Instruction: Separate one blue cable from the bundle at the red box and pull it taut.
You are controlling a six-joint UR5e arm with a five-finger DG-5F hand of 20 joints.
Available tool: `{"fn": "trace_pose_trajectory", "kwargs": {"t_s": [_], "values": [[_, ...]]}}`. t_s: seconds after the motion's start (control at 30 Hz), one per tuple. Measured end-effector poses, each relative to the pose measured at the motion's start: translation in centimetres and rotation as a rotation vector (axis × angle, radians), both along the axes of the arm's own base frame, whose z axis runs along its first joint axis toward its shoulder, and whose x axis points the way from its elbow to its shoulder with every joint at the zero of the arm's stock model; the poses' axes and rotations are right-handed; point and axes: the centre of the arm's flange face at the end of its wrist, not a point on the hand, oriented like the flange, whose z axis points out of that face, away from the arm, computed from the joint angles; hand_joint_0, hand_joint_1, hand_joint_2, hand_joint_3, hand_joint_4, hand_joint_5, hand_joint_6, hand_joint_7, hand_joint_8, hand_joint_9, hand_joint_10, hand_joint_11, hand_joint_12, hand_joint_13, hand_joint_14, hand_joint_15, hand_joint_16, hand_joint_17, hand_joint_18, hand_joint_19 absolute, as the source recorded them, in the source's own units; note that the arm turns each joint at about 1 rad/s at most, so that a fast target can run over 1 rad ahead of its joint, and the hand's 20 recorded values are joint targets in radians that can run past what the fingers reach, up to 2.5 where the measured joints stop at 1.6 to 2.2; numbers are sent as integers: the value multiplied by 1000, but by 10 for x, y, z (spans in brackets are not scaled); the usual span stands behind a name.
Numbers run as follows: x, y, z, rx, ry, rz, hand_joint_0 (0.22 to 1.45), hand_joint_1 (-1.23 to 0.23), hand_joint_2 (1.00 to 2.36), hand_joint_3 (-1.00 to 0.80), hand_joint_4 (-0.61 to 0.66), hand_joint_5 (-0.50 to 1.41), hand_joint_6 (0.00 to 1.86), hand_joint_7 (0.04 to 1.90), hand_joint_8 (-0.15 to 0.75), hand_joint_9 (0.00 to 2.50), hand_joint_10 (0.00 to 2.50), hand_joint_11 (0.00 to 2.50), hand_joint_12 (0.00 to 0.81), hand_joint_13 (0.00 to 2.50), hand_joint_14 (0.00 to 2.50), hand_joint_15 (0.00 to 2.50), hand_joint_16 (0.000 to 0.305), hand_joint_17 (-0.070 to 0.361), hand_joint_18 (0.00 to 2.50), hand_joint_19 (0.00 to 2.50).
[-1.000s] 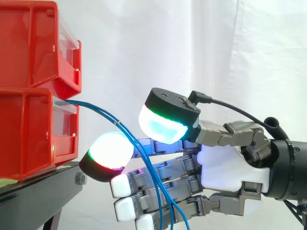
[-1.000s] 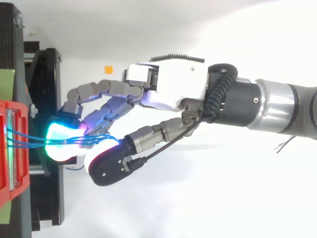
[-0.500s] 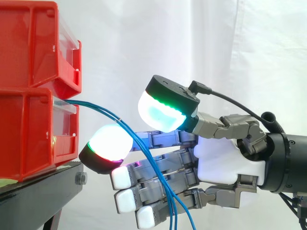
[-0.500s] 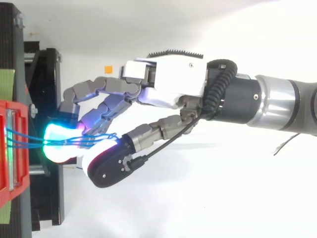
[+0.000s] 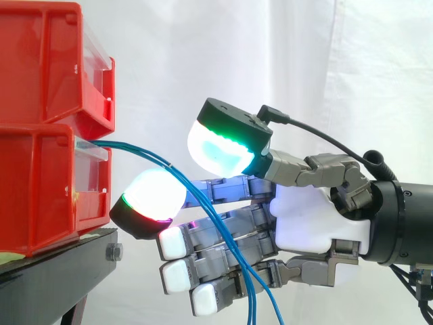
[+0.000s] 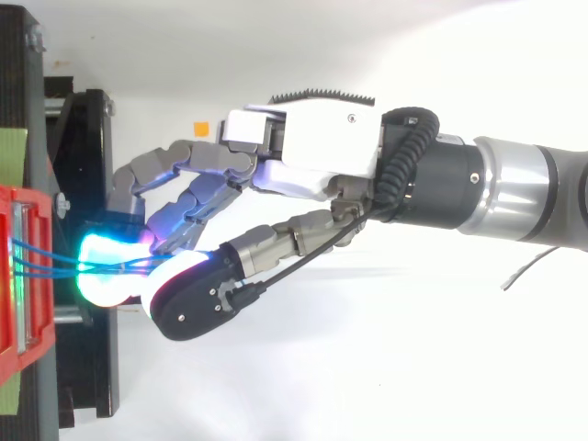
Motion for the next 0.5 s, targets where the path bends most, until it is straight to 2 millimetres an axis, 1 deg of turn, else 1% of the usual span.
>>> {"fn": "trace_pose_trajectory", "kwargs": {"t_s": [0.17, 0.5], "values": [[1, 0, 1, 0, -2, 0, 582, -630, 1007, -392, 177, -177, 771, 860, 336, 814, 11, 698, 379, 836, 19, 562, 44, 100, 745, 644], [1, 1, 2, 0, -3, 0, 554, -644, 1000, -492, 190, -168, 805, 869, 347, 864, 10, 746, 387, 867, 19, 574, 46, 103, 793, 652]]}}
